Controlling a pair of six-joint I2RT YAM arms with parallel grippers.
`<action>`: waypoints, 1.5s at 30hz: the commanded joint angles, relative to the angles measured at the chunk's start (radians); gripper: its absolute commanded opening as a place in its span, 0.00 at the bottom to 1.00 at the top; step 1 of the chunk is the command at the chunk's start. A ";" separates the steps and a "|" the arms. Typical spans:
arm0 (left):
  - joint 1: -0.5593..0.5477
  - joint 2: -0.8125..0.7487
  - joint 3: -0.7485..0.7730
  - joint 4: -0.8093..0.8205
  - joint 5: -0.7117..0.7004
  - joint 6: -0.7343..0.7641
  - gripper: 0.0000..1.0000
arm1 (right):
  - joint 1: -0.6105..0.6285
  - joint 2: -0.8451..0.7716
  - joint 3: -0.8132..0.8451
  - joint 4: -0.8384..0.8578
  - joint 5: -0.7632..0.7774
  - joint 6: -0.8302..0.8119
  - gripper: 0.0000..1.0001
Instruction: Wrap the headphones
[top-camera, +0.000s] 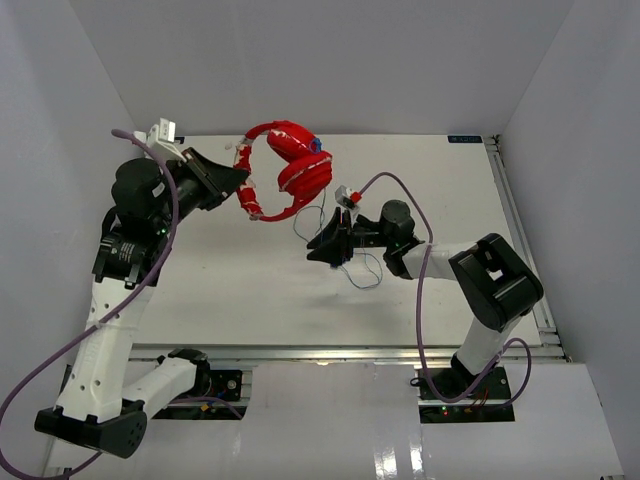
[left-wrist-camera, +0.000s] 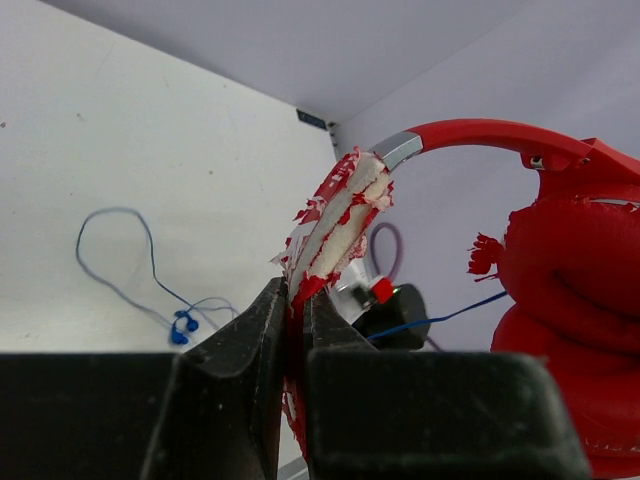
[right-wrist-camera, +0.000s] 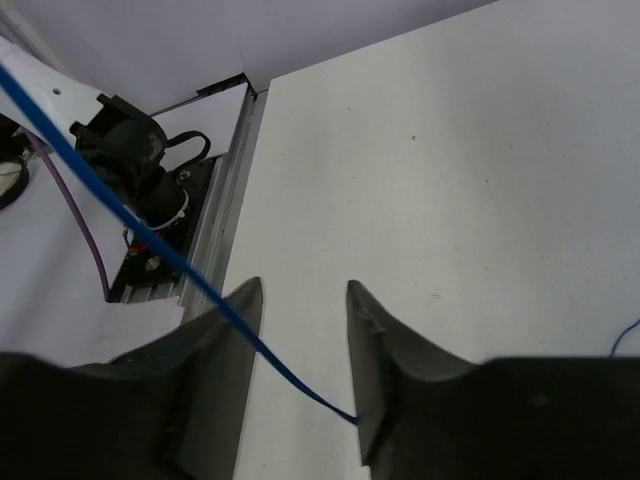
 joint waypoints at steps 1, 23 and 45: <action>-0.001 0.007 0.076 0.143 -0.076 -0.185 0.00 | -0.004 -0.025 -0.024 0.095 0.003 0.030 0.26; -0.224 0.545 0.093 0.262 -0.726 0.249 0.00 | 0.356 -0.379 0.380 -1.479 1.368 -1.394 0.08; -0.267 0.248 -0.414 0.494 0.005 0.546 0.00 | 0.069 -0.441 0.500 -1.554 0.719 -1.331 0.08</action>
